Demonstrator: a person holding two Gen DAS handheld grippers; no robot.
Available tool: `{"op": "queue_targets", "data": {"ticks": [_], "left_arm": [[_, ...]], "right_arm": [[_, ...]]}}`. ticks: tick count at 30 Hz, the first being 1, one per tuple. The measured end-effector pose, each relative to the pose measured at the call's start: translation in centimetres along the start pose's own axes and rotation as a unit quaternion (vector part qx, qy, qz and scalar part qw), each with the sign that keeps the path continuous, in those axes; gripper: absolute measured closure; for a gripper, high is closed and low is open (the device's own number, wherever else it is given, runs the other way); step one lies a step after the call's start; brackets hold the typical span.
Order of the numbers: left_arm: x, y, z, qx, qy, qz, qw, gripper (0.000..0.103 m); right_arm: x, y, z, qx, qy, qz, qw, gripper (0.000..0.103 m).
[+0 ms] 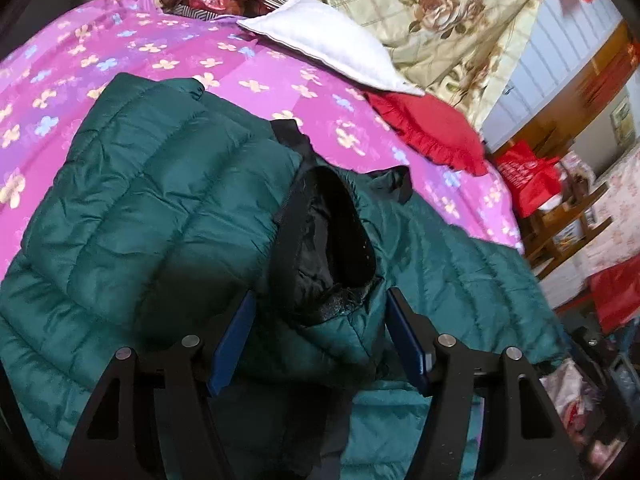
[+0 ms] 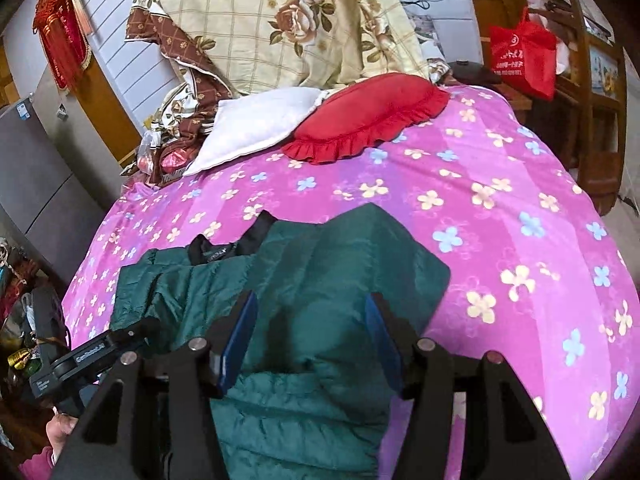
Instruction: Fold large clothes
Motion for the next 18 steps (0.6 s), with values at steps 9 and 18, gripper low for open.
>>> {"op": "queue_targets", "data": {"ticks": [9, 18], "left_arm": [[1.0, 0.7, 1.4, 0.033, 0.045, -0.084, 0.9949, 0.103], [-1.5, 3.2, 5.2, 0.079, 0.088, -0.111, 0.9867, 0.103]], "right_arm": [[1.2, -0.8, -1.3, -0.013, -0.005, -0.013, 1.000, 0.044], [-1.8, -1.4, -4.3, -0.038, 0.005, 0.006, 0.999, 0.042]]}}
Point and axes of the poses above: each gripper's, at about its wrist camera, not at the fingertips, and z roughly against the way its jaws point, x to its right, y to its top, the point moved 4 cm from there along -z, roughly the way its jaws point, and after that the axes turned 9 degrees about -y, right-handed, at the moved point
